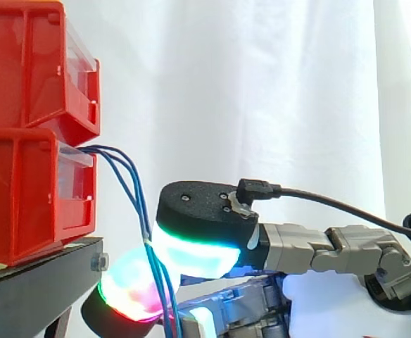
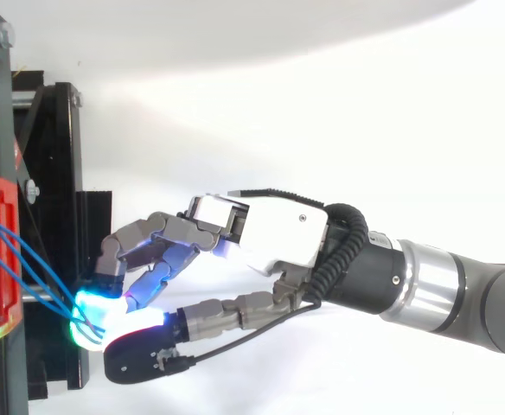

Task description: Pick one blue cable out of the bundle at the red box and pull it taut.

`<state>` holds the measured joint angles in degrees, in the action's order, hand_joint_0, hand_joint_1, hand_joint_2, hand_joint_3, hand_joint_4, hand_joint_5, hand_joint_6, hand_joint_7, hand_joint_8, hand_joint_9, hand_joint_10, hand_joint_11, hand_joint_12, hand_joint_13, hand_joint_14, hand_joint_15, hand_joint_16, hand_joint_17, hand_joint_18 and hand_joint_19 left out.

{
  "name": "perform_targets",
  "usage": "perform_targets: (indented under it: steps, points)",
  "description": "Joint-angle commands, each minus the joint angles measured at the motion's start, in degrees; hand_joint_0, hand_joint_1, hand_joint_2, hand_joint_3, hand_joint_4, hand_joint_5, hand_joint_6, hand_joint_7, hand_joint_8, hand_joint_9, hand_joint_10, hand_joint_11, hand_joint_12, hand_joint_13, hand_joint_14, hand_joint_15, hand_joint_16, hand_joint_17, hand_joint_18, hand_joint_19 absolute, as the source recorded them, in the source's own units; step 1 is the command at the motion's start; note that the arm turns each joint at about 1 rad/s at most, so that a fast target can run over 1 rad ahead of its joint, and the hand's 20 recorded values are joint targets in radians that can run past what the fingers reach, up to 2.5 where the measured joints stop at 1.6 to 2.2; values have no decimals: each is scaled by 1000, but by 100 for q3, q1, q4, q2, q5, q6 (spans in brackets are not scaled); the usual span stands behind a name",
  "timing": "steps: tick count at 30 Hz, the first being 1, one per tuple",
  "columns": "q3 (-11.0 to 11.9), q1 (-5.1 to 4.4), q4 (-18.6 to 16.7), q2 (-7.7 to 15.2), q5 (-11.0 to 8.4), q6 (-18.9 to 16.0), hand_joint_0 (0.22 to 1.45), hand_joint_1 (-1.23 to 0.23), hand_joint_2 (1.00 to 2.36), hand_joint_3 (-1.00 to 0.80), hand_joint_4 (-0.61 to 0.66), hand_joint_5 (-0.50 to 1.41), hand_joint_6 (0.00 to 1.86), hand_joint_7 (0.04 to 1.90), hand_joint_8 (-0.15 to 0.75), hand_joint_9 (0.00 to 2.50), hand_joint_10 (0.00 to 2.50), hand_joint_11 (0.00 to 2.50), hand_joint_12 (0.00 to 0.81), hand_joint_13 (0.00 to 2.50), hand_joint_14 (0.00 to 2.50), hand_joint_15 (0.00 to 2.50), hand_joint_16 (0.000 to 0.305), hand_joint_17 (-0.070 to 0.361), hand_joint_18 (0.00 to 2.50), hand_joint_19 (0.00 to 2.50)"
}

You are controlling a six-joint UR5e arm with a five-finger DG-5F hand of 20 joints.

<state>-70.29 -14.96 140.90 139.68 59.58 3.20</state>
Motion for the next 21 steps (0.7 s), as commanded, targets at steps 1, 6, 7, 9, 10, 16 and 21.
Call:
perform_targets:
  steps: [1, 6, 7, 9, 10, 16, 21]
  points:
    - [16, 2, 210, -38, 1, -179, 601, -741, 1013, -76, 147, -171, 896, 906, 358, 1077, 10, 1210, 396, 581, 12, 303, 60, 136, 523, 324]
    - [24, 11, 518, -134, 10, -258, 559, -721, 1011, -323, 150, -172, 883, 839, 321, 1041, 13, 1210, 366, 543, 12, 318, 54, 122, 462, 353]
    - [33, 11, 535, -134, 10, -267, 556, -718, 1009, -352, 147, -170, 877, 851, 327, 1047, 14, 1212, 367, 542, 12, 321, 54, 122, 460, 354]
    - [33, 20, 544, -134, 10, -276, 543, -707, 1004, -442, 146, -163, 855, 897, 330, 1055, 13, 1218, 371, 542, 12, 320, 55, 124, 458, 351]
    - [24, 20, 544, -134, 10, -285, 542, -706, 1003, -449, 142, -160, 848, 914, 331, 1056, 13, 1219, 372, 542, 12, 323, 55, 124, 457, 359]
    - [33, 20, 553, -134, 10, -267, 509, -735, 1000, -500, 147, -153, 838, 969, 342, 1066, 14, 1215, 381, 548, 12, 321, 57, 128, 469, 356]
    - [33, 20, 526, -125, -25, -197, 514, -810, 1000, -500, 159, -155, 851, 970, 341, 1058, 13, 1212, 381, 555, 11, 314, 56, 127, 474, 346]
